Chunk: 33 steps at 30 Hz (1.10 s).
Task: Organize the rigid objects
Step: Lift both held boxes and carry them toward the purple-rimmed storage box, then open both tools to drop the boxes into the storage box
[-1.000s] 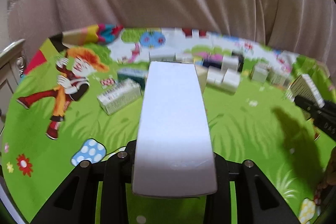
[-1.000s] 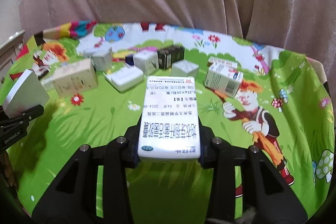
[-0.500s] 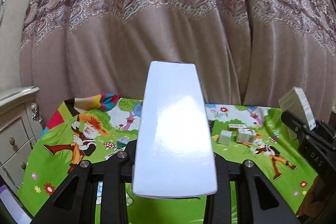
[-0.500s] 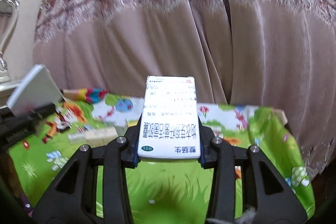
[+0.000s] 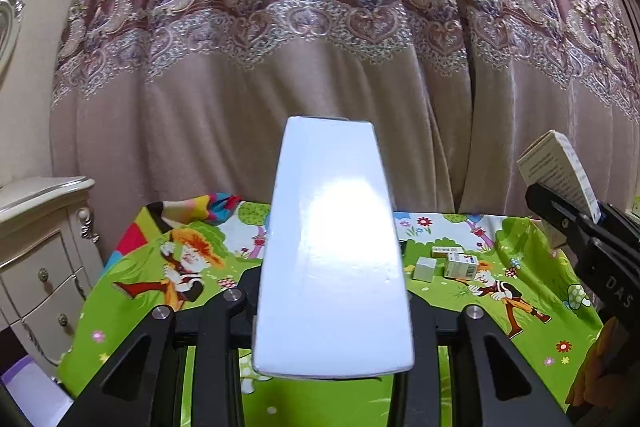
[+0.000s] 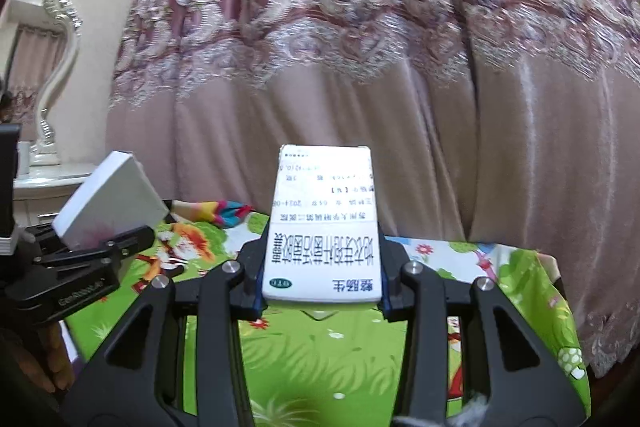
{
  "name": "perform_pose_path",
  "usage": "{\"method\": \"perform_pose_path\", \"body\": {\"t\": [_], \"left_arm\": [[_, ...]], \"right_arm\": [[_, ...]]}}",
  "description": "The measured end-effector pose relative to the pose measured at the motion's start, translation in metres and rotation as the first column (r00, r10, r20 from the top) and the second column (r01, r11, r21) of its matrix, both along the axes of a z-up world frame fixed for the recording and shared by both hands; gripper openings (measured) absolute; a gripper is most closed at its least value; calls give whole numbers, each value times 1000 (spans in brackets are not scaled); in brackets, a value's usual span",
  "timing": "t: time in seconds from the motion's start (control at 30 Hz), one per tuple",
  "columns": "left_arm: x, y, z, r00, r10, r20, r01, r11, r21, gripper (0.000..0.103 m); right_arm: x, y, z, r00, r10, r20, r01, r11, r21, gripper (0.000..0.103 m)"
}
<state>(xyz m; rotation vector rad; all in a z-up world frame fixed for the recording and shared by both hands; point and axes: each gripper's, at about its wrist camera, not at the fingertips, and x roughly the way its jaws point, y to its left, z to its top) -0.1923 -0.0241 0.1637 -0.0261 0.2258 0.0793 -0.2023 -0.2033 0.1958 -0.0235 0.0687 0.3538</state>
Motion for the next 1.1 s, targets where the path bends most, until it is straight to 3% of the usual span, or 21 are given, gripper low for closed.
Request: {"method": "perform_pose_path", "body": {"t": [0.17, 0.37, 0.6, 0.9, 1.0, 1.1], "left_arm": [[-17, 23, -3, 997, 62, -35, -62, 998, -16, 36], [-34, 57, -10, 986, 139, -92, -142, 989, -33, 36], [-58, 108, -27, 948, 253, -193, -273, 959, -80, 36], [-103, 179, -60, 849, 399, -347, -461, 880, -114, 36], [-117, 199, -73, 796, 444, -412, -524, 846, -100, 36], [-128, 223, -88, 750, 458, -477, -577, 805, -135, 36]], "right_arm": [[-13, 28, 0, 995, 98, 1, -98, 995, -34, 44], [-31, 66, -5, 965, 260, -29, -261, 963, -66, 44], [-48, 121, -9, 868, 484, -111, -495, 859, -129, 44], [-63, 207, -24, 699, 660, -277, -712, 679, -179, 44], [-69, 237, -33, 637, 684, -355, -765, 617, -184, 44], [-78, 263, -44, 603, 684, -411, -793, 570, -214, 44]]}}
